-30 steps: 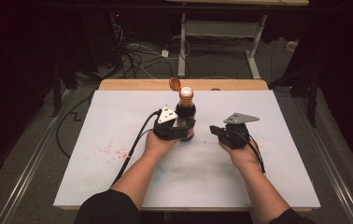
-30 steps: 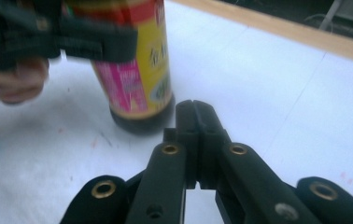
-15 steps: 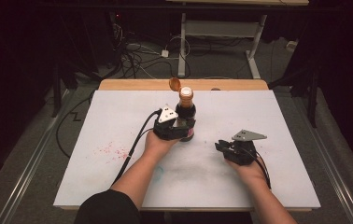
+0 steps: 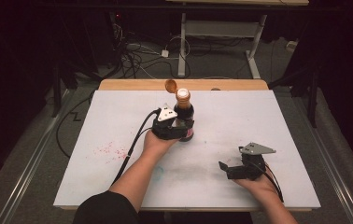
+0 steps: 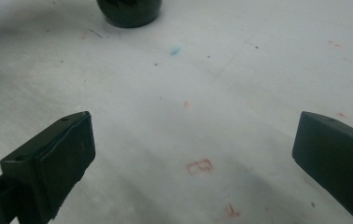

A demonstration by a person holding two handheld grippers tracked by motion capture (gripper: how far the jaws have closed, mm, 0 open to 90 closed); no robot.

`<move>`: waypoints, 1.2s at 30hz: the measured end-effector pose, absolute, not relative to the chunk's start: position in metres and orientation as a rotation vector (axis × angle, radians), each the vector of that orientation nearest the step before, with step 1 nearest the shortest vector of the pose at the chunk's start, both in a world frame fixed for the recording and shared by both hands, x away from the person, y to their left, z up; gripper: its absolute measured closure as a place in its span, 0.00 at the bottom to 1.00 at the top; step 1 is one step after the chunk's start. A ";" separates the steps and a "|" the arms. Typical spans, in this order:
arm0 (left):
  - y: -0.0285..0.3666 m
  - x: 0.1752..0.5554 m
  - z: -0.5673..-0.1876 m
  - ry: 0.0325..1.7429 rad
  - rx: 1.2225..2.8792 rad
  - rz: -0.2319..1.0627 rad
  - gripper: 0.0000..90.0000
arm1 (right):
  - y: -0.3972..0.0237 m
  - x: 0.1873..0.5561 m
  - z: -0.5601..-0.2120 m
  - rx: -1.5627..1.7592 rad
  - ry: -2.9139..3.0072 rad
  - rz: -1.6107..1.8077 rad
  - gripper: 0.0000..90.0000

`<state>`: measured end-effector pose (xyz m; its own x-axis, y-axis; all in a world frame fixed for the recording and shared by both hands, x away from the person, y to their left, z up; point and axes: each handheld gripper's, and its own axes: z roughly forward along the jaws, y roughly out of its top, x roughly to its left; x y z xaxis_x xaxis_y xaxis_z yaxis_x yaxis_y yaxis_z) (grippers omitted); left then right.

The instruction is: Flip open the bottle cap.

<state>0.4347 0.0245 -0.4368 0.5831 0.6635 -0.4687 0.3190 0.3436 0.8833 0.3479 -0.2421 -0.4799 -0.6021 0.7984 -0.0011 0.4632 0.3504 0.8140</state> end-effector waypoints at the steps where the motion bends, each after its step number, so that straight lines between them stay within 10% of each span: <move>1: 0.025 0.434 -0.437 0.983 1.253 0.274 0.30 | -0.244 0.346 -0.479 1.109 2.209 1.152 0.00; 15: 0.049 0.414 -0.461 1.064 1.356 0.181 0.00 | -0.248 0.339 -0.479 1.128 2.165 1.184 0.00; 36: 0.135 0.339 -0.491 1.127 1.373 0.248 0.00 | -0.251 0.335 -0.475 1.113 2.122 1.196 0.00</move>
